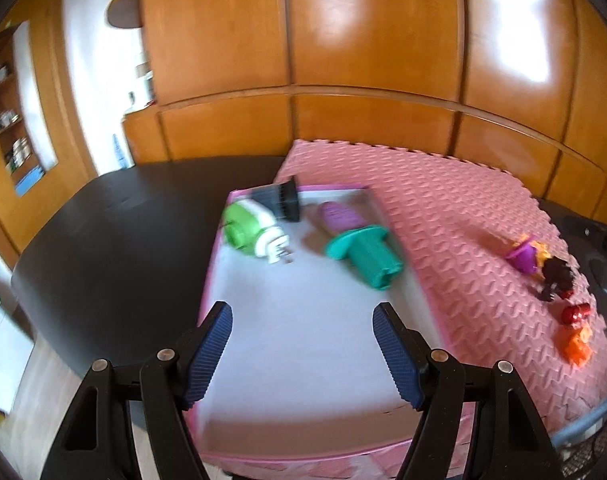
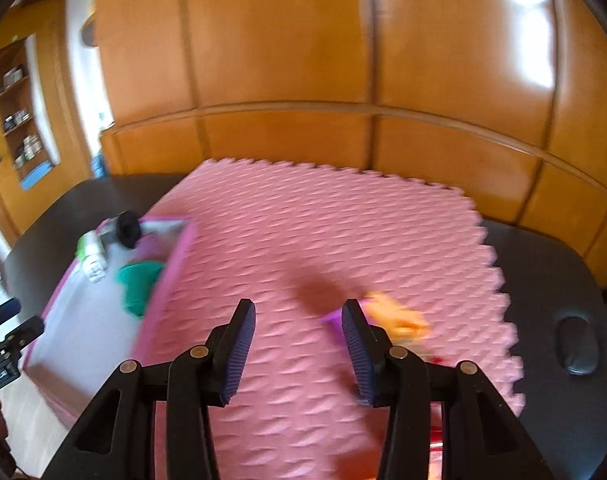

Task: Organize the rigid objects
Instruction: 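Move both grippers from the tray toward the toys on the pink mat, then grasp the dark brown pegged brush with the left gripper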

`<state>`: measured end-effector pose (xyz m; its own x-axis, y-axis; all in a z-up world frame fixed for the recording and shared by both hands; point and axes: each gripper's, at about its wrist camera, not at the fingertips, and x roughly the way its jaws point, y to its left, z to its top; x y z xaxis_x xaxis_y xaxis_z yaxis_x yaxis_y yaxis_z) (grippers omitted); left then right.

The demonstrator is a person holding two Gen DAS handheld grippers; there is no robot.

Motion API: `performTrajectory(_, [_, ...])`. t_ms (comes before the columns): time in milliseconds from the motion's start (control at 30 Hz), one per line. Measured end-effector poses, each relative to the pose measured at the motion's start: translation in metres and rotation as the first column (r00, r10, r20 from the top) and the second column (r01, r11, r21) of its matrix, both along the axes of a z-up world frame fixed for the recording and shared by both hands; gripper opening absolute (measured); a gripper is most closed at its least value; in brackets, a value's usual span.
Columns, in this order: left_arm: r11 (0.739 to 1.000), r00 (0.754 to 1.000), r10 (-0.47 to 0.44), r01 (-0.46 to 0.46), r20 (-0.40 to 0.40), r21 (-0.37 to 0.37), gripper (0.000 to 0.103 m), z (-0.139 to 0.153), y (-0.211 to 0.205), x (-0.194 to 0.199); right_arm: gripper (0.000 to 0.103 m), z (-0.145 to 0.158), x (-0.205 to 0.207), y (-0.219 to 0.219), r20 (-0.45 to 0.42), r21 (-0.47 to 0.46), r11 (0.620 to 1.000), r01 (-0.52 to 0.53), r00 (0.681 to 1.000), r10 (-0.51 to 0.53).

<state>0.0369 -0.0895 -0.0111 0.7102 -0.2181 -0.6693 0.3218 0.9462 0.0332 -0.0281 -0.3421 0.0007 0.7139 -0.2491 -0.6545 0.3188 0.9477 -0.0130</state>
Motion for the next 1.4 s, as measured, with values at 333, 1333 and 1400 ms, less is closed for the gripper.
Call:
performTrajectory(333, [0.975,0.975,-0.221,0.221,-0.027,0.021,0.073,0.000,-0.088,-0.001,0.045,-0.021,-0.052,-0.119,0.034,0.154,0.911,0.383,0.919,-0.392])
performTrajectory(1333, [0.845,0.817,-0.534,0.511,-0.220,-0.154,0.075,-0.037,-0.328,0.037,0.045,-0.019,-0.070,-0.153,0.040,0.390,0.827,0.404,0.890,-0.454])
performTrajectory(1400, [0.843,0.811,-0.537,0.510,-0.234,-0.170,0.073,-0.044,-0.334,0.041,0.045,-0.019,-0.070,-0.153,0.041,0.391,0.828,0.403,0.891,-0.453])
